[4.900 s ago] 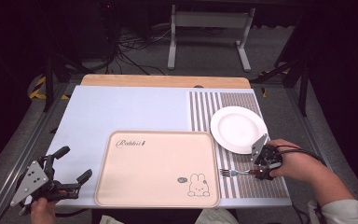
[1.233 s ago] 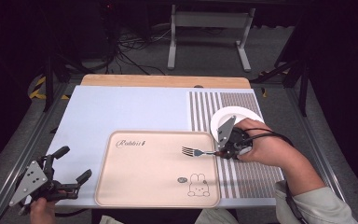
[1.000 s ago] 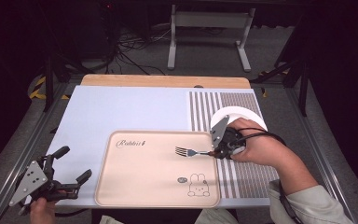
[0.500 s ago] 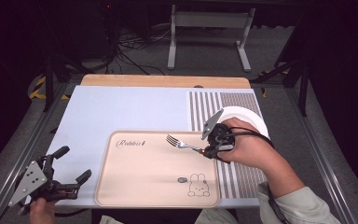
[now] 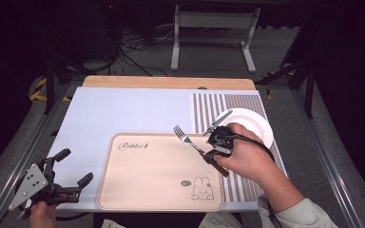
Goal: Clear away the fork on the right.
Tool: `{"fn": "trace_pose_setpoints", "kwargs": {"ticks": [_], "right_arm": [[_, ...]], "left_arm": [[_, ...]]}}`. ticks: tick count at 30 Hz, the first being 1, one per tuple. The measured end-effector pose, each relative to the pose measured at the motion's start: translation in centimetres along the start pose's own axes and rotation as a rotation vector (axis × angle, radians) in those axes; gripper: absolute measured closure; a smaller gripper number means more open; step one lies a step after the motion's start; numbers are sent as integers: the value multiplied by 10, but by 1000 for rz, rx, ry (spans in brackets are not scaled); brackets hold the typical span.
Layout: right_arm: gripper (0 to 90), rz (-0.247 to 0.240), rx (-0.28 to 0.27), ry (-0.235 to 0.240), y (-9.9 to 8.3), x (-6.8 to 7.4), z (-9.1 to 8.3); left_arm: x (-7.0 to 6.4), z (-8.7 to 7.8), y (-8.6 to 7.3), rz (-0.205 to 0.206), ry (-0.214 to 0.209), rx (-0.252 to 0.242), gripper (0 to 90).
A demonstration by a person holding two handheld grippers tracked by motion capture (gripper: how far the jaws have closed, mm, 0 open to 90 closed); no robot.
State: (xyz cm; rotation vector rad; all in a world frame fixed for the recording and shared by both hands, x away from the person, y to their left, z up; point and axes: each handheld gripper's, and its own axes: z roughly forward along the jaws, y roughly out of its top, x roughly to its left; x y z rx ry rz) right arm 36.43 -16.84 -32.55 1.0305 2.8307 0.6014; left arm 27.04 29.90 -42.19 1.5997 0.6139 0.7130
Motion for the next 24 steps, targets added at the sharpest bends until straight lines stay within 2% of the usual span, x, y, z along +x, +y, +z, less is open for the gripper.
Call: {"fn": "trace_pose_setpoints", "kwargs": {"ticks": [6, 7, 9, 13, 15, 16, 17, 19, 24], "right_arm": [[781, 153, 2, -49, -1, 9, 7], [781, 153, 2, -49, -1, 9, 7], [780, 206, -1, -52, -2, 10, 8], [781, 265, 3, -63, -4, 12, 9], [781, 295, -4, -88, -5, 12, 10], [780, 341, -4, -85, -5, 12, 10], [780, 354, -1, -78, -6, 11, 10], [780, 388, 18, -96, -6, 11, 11], [781, 443, 24, -98, -8, 11, 14]], "left_arm": [[0, 0, 0, 0, 2, -1, 2], [0, 0, 0, 0, 2, -1, 2], [1, 0, 0, 2, 1, -3, 2], [1, -1, 0, 4, 3, -3, 2], [1, -1, 0, 4, 4, -3, 2], [1, -1, 0, 3, 4, -2, 2], [1, -1, 0, 3, 4, -2, 2], [1, -1, 0, 4, 4, -3, 2], [1, -1, 0, 4, 4, -3, 2]]}}
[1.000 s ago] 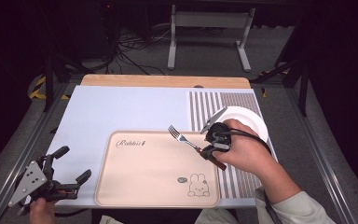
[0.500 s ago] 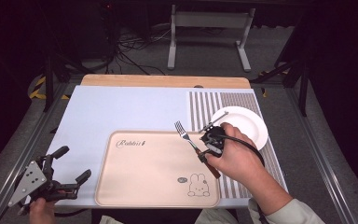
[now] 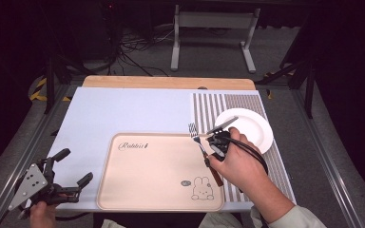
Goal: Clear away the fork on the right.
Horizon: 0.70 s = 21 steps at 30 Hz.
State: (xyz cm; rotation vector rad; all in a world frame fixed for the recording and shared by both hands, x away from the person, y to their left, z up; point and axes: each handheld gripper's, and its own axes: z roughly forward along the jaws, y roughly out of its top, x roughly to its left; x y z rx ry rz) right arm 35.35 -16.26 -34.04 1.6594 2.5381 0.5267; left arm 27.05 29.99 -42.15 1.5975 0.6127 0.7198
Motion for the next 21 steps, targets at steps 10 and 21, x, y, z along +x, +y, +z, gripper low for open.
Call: {"fn": "trace_pose_setpoints", "kwargs": {"ticks": [10, 21], "right_arm": [[781, 90, 38, -26, -2, -1, 8], [780, 119, 66, -13, -2, -3, 22]], "left_arm": [[0, 0, 0, -3, 0, 1, 2], [0, 0, -1, -5, -1, 5, 2]]}}
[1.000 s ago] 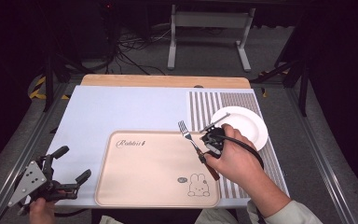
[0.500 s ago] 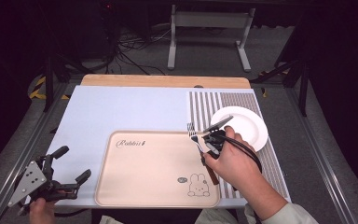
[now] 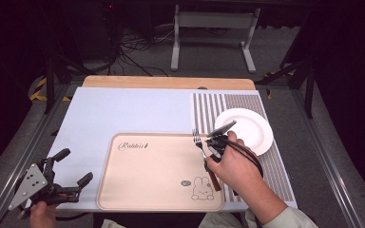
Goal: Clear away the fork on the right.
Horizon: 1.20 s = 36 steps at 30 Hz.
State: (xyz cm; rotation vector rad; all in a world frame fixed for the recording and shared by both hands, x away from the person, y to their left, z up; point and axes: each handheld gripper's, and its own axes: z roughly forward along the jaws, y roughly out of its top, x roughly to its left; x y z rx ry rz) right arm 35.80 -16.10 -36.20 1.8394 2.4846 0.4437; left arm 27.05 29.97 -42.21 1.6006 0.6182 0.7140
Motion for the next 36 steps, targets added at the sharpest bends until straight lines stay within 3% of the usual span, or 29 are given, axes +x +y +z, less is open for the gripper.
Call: {"fn": "trace_pose_setpoints", "kwargs": {"ticks": [19, 36], "right_arm": [[779, 45, 102, 1, 2, 0, 34], [776, 68, 156, -13, 3, 0, 46]], "left_arm": [[0, 0, 0, -2, 1, -2, 2], [0, 0, 0, -1, 0, -4, 2]]}}
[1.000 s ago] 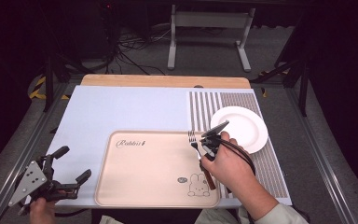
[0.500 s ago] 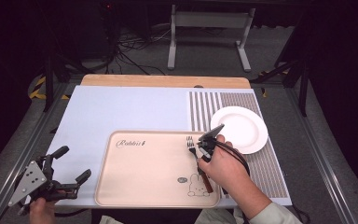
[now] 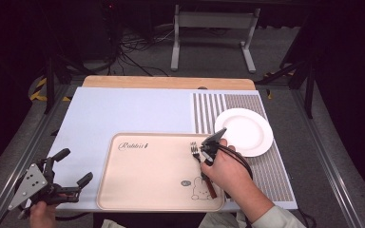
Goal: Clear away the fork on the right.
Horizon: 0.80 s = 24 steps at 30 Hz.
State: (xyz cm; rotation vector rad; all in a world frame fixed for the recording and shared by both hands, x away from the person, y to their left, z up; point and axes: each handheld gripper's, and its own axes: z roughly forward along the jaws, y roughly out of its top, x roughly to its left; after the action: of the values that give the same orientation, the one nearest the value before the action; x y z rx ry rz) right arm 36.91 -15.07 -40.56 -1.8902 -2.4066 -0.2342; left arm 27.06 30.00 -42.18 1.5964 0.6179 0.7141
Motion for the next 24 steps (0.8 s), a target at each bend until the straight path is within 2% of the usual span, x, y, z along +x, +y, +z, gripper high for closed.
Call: {"fn": "trace_pose_setpoints", "kwargs": {"ticks": [14, 17, 19, 24], "right_arm": [[771, -6, 22, 7, 1, 1, 5], [739, -12, 23, 11, 1, 1, 6], [653, -26, 18, 9, 1, 1, 7], [420, -94, -31, 8, 0, 0, 10]], "left_arm": [[0, 0, 0, 5, 0, 0, 2], [0, 0, 0, 5, 0, 2, 2], [0, 0, 0, 3, 2, -4, 2], [0, 0, 0, 2, 0, -2, 2]]}}
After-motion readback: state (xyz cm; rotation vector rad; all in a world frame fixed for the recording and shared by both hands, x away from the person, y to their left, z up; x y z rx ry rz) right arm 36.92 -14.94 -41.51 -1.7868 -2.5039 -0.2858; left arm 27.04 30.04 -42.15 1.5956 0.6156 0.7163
